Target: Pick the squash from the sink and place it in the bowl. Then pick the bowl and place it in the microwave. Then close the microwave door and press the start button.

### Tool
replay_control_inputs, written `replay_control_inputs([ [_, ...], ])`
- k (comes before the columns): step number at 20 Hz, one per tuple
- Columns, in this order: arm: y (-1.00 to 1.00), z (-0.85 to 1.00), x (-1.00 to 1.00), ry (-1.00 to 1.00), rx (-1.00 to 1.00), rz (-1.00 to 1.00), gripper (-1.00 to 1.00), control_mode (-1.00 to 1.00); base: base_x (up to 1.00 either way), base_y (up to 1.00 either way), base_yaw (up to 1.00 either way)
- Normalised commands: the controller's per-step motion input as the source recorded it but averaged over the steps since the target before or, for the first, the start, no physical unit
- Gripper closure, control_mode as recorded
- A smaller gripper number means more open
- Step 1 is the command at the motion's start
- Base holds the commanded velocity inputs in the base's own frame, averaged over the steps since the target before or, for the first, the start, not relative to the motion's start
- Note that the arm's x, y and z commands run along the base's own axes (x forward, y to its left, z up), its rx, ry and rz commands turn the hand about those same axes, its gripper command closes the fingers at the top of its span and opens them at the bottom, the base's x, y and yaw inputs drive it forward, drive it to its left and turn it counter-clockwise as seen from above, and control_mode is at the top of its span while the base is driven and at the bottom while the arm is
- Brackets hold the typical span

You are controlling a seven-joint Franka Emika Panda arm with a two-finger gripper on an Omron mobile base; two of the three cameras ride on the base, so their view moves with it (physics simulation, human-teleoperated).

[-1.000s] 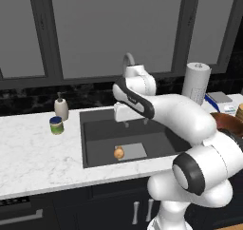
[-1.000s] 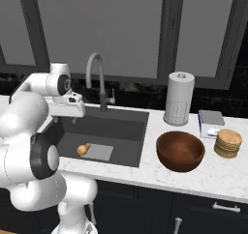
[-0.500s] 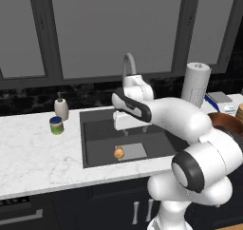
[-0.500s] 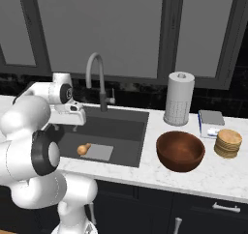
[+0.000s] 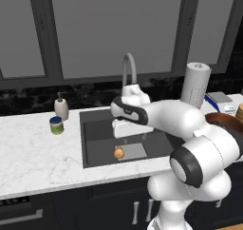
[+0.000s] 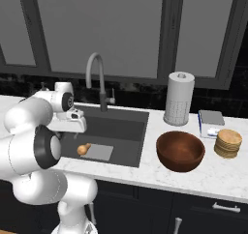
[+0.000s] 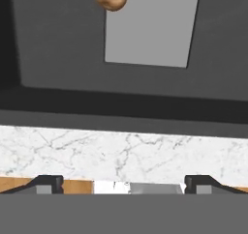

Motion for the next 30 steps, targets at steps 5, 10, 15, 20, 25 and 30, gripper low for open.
replay_control_inputs([
  [5,0.02,-0.26,0.01,0.00,-0.03,-0.02,-1.00,-1.00,0.00,0.00,0.00],
  [10,0.01,-0.29,0.14,0.00,-0.01,-0.03,-1.00,-1.00,0.00,0.00,0.00],
  [15,0.00,-0.16,0.37,0.00,0.00,-0.10,-1.00,-1.00,0.00,0.00,0.00],
  [20,0.02,-0.20,0.34,0.00,-0.01,-0.11,-1.00,-1.00,0.00,0.00,0.00],
  [25,0.07,-0.23,0.24,0.00,-0.06,-0.09,-1.00,-1.00,0.00,0.00,0.00],
  [30,0.08,-0.40,0.21,0.00,-0.04,-0.07,-1.00,-1.00,0.00,0.00,0.00],
])
